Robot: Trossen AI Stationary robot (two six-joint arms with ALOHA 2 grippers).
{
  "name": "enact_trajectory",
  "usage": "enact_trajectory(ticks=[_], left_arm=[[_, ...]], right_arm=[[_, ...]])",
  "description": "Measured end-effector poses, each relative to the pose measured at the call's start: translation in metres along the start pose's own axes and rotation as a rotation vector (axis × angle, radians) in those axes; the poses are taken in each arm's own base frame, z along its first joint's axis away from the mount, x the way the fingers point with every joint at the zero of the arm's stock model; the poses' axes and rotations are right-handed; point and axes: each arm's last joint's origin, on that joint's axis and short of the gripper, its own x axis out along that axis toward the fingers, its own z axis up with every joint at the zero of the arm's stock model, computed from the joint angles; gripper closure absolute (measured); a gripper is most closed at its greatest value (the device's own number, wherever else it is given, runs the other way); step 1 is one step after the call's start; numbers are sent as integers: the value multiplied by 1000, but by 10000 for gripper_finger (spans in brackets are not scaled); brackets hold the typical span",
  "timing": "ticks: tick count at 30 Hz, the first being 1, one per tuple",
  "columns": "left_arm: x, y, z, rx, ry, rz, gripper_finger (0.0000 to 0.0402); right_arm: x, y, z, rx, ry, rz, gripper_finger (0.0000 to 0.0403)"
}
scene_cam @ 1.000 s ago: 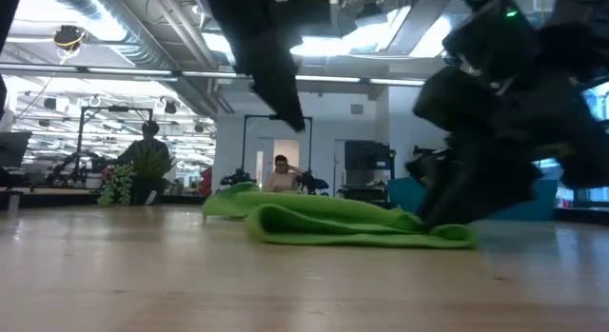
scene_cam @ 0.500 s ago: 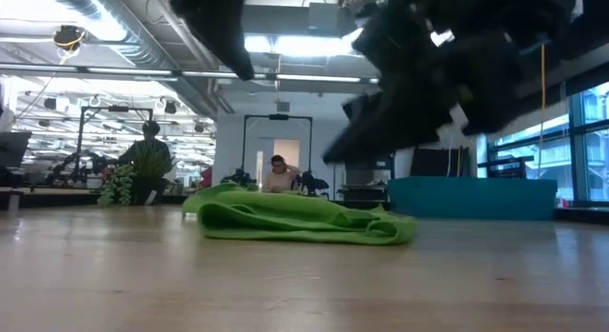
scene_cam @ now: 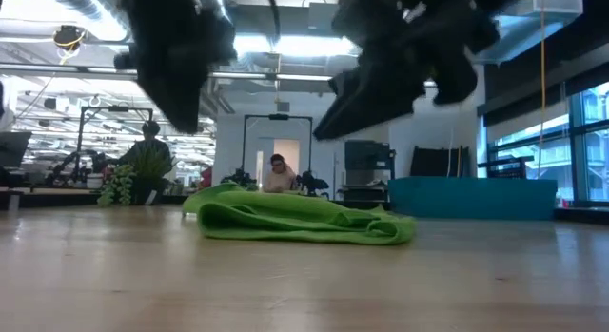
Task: Roll microfiber towels into tight, uniform cylinder then place into a basket
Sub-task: Fold the green microfiber cloth
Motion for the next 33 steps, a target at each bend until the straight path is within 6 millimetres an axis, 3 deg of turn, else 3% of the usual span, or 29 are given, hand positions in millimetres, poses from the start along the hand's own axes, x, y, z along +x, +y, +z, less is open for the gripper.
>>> enact_trajectory(ticks=[5, 13, 19, 25, 33], left_arm=[[37, 16, 11, -89, 120, 9, 317], [72, 33, 37, -61, 167, -91, 317], [99, 52, 33, -107, 233, -80, 317], [112, 51, 29, -81, 237, -199, 317], [113, 49, 31, 20, 206, -232, 317]], right_arm=[[-18, -2, 11, -2, 23, 6, 295], [-34, -3, 19, -3, -11, -1, 295], [-35, -4, 19, -3, -13, -1, 295], [-35, -3, 19, -3, -11, 0, 295], [-35, -3, 19, -3, -11, 0, 295]])
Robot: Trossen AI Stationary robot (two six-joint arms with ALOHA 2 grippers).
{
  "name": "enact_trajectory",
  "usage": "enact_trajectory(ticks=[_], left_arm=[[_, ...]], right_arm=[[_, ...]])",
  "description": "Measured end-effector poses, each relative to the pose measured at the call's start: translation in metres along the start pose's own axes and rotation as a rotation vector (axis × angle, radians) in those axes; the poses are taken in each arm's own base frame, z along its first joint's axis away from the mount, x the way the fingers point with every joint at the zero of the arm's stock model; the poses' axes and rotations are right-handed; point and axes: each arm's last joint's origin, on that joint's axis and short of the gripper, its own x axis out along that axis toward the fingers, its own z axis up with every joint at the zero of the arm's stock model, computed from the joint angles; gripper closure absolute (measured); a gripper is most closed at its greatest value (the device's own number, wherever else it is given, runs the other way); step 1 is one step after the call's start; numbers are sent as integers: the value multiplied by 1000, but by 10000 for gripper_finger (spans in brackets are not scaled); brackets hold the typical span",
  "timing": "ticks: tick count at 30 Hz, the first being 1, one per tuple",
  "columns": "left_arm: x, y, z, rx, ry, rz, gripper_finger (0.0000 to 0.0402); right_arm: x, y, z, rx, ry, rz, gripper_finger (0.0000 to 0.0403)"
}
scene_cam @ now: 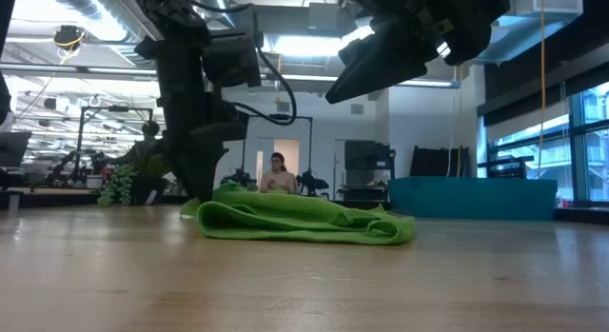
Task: Roll microfiber towels into tight, uniform cylinder then place into a basket
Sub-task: Fold the green microfiber cloth
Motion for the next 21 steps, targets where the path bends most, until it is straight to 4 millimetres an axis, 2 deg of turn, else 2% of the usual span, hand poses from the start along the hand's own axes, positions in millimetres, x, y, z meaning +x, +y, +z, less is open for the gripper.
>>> enact_trajectory(ticks=[5, 10, 12, 15, 21], left_arm=[[0, 0, 0, 38, 0, 1, 324], [0, -1, 2, 36, -32, 5, 387], [0, -4, 5, 36, -65, -18, 395], [-8, -12, 17, 64, -127, -85, 399], [-37, -32, 53, 130, -327, -216, 401]], right_arm=[[0, 0, 0, 0, 2, 0, 295], [-3, 0, -2, 1, 25, 5, 295], [-8, 0, -2, 0, 38, -6, 295], [-19, -1, -2, -1, 74, -56, 295], [-38, -3, -3, 0, 124, -112, 295]])
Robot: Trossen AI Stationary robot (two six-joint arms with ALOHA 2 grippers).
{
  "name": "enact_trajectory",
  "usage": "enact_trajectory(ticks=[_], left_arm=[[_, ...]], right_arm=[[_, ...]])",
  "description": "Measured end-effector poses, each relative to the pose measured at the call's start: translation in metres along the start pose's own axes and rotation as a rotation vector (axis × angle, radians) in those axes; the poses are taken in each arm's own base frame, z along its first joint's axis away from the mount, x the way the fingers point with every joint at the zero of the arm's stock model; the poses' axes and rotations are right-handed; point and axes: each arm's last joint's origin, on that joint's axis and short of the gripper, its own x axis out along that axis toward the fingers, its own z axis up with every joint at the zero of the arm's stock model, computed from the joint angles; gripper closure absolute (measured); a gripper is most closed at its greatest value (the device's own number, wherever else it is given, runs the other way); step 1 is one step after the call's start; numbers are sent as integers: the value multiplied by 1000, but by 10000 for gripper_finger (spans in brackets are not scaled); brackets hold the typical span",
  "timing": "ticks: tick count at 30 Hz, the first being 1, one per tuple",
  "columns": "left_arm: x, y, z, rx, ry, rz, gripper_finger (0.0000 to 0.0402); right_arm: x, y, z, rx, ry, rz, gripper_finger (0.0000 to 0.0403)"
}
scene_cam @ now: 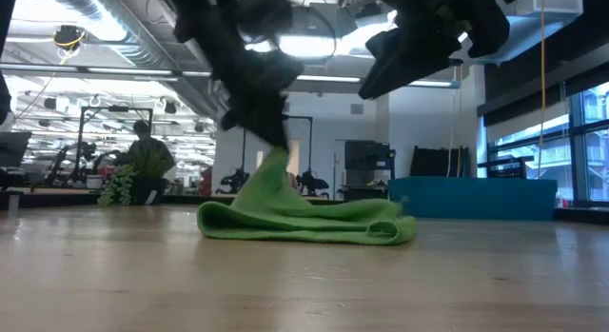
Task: Roll microfiber towels into tight, uniform cylinder then place into a basket
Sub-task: Fold the green microfiber cloth
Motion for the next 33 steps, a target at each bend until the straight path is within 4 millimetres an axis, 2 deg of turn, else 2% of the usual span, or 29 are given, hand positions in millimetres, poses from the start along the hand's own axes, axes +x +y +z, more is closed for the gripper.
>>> enact_trajectory(ticks=[4, 7, 14, 25, 33], left_arm=[[-7, -2, 22, 21, -100, -36, 401], [-1, -1, 31, 8, -158, -79, 401], [21, 4, 32, 18, -161, -90, 401], [28, 1, 31, 100, -175, -93, 401], [28, 1, 31, 101, -179, -87, 350]], right_arm=[[-5, 0, -1, 0, 9, 3, 295], [-5, 0, -1, 1, 6, 2, 295], [-5, 0, -1, 3, 5, 3, 295], [-5, 0, -1, 25, 7, 5, 295], [-5, 0, -1, 25, 7, 5, 295]])
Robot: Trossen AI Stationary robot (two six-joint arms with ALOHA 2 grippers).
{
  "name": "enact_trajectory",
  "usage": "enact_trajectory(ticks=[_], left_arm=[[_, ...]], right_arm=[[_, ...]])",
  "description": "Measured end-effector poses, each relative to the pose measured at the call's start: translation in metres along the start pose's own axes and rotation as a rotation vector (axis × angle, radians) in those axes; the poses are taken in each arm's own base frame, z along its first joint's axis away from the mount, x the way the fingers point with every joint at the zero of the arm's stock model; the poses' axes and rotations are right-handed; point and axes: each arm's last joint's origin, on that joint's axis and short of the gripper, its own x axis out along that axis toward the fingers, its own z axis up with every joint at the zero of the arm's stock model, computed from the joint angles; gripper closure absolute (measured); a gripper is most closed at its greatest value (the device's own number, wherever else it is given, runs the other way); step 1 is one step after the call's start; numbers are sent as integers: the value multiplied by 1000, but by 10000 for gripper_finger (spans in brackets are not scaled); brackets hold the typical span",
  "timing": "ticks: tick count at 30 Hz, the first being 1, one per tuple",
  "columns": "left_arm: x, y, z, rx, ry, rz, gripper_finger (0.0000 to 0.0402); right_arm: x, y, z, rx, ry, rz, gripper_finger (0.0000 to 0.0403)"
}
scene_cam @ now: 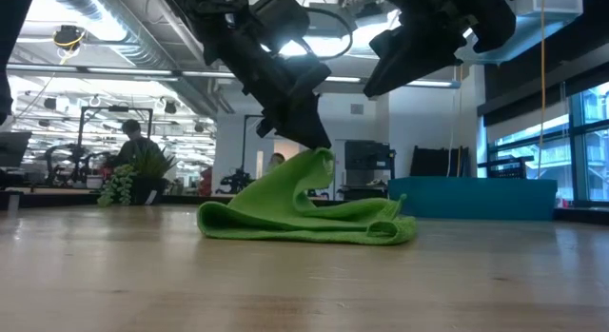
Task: Roll microfiber towels into tight, uniform cylinder then place into a basket
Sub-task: Fold the green microfiber cloth
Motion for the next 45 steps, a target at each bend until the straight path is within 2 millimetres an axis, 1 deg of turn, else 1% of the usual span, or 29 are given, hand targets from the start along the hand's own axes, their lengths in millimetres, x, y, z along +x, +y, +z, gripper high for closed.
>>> enact_trajectory(ticks=[5, 9, 12, 18, 22, 26, 28, 32, 36, 42, 45], left_arm=[[0, 0, 2, -2, -16, -5, 308], [0, 0, 5, -41, -47, -13, 296], [0, 1, 6, -61, -44, -31, 295], [0, 2, 5, -64, -39, -30, 295], [0, 4, 2, -61, -1, -17, 295], [0, 1, 2, 16, -4, -24, 295], [0, 1, 1, 19, -3, -27, 294], [0, 1, 1, 17, 0, -26, 294], [0, 2, 1, -36, -1, -22, 292], [0, 3, 2, -10, -8, -21, 296], [0, 3, 2, -12, -16, 5, 308]], right_arm=[[0, -1, 0, 1, 1, -2, 295], [0, -2, -1, 22, 8, -39, 295], [0, -3, -1, 31, 18, -77, 295], [0, -3, -1, 32, 18, -77, 295], [0, -3, -1, 32, 18, -78, 295], [0, -3, -1, 32, 18, -78, 295], [0, -3, -1, 32, 18, -78, 295], [0, -3, -1, 32, 19, -74, 295], [0, -3, -1, 32, 20, -74, 295], [0, -3, -1, 31, 21, -73, 295], [0, -3, -2, 30, 22, -72, 295]])
